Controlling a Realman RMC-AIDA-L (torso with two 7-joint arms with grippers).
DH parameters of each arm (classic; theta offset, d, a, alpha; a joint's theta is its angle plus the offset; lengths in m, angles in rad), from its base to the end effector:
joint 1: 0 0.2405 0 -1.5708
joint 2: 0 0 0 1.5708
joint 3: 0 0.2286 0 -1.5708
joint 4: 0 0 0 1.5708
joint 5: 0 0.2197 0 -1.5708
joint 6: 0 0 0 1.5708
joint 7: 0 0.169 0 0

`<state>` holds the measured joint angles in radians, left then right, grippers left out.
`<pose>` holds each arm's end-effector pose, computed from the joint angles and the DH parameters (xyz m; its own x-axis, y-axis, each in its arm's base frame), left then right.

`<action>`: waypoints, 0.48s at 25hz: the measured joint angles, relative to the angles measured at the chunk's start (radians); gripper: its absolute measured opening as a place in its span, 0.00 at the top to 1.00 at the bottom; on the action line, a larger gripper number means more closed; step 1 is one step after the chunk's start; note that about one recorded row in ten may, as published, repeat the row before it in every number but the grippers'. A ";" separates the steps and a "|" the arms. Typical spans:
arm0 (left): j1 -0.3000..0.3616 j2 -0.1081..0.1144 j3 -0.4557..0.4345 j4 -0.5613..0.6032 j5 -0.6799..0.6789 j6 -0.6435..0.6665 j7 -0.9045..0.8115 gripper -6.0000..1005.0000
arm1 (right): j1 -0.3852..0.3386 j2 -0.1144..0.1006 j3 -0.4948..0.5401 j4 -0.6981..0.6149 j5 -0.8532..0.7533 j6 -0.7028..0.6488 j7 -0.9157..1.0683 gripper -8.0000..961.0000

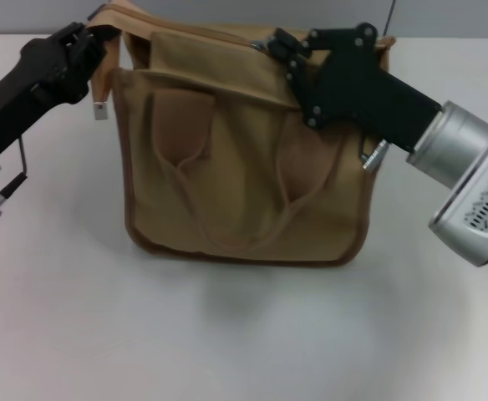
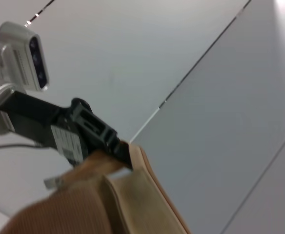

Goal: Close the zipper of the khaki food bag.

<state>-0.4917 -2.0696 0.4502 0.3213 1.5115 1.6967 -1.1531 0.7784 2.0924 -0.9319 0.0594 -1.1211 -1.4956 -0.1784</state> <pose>-0.2310 0.3303 0.0356 0.3258 0.0814 0.9419 0.6283 -0.7631 -0.1513 0.1594 0.3511 -0.0661 0.6862 0.6343 -0.3561 0.1011 -0.5679 -0.8169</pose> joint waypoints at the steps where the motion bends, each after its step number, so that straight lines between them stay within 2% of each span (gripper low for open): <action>1: 0.004 0.000 0.000 0.001 -0.006 0.000 0.000 0.97 | -0.013 0.000 0.002 -0.003 0.001 0.000 0.002 0.99; 12: 0.015 0.002 0.005 0.004 -0.013 -0.005 0.000 0.97 | -0.174 0.000 0.091 -0.027 0.001 -0.012 0.005 0.99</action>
<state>-0.4770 -2.0677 0.4555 0.3251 1.4983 1.6912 -1.1535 0.6040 2.0924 -0.8408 0.0326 -1.1200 -1.5074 -0.1738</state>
